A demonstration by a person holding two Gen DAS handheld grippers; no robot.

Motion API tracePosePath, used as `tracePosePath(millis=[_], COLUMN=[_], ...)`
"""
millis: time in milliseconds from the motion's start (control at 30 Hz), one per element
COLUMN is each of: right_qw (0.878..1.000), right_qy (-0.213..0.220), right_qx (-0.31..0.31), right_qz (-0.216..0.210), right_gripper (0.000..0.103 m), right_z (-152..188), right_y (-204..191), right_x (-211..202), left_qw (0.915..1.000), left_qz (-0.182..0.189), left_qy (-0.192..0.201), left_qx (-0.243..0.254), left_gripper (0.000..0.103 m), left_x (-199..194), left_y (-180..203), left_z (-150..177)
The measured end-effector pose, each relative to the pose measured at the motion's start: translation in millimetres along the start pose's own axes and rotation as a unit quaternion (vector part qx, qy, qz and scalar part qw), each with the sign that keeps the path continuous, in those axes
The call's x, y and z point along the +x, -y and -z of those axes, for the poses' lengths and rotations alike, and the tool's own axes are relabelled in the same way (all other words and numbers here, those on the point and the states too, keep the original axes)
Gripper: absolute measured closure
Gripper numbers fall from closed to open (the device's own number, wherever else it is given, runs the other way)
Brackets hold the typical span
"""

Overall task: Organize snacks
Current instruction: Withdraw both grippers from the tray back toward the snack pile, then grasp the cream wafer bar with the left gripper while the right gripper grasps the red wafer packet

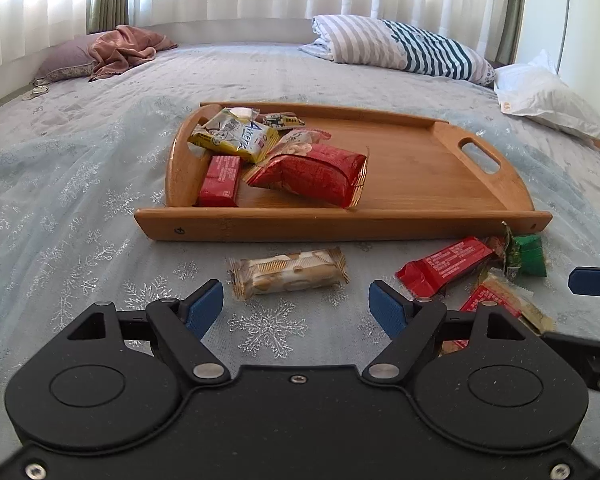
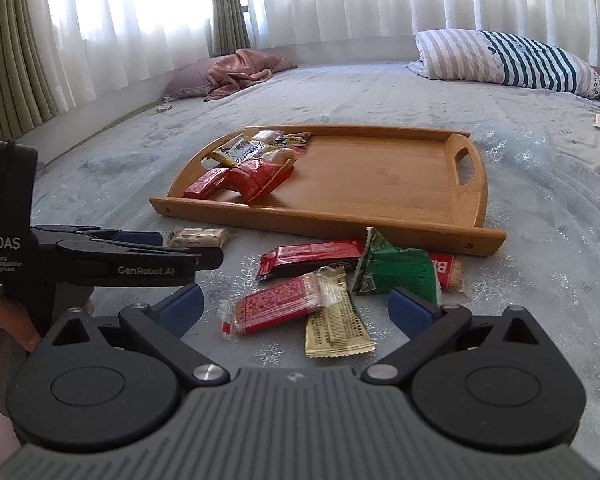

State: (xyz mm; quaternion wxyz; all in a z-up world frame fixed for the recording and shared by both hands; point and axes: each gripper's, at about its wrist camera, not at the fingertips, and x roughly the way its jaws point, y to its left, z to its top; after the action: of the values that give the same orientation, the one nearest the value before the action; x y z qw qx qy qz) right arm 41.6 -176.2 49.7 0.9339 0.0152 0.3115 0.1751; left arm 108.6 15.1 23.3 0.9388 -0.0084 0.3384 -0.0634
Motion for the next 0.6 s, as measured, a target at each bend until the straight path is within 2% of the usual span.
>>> tracePosePath(millis=[267, 467, 533, 600], right_qw=[0.998, 0.990, 0.990, 0.992], right_qy=[0.025, 0.004, -0.003, -0.013], right_qx=[-0.046, -0.127, -0.126, -0.103], right_qz=[0.025, 0.061, 0.067, 0.069], right_gripper=[0.000, 0.000, 0.000, 0.005], right_z=[4.7, 7.8, 9.4, 9.1], right_y=[-24.4, -44.3, -45.4, -41.2], right_x=[8.4, 32.8, 40.7, 47.8], left_qw=[0.9998, 0.9995, 0.9995, 0.9995], left_qz=[-0.022, -0.031, -0.031, -0.030], left_qy=[0.000, 0.002, 0.003, 0.004], left_qx=[0.000, 0.002, 0.006, 0.004], left_gripper=[0.024, 0.028, 0.030, 0.032], left_x=[17.5, 23.9, 23.9, 24.1], left_y=[-0.1, 2.7, 4.1, 2.8], left_z=[-5.1, -7.8, -8.2, -8.4])
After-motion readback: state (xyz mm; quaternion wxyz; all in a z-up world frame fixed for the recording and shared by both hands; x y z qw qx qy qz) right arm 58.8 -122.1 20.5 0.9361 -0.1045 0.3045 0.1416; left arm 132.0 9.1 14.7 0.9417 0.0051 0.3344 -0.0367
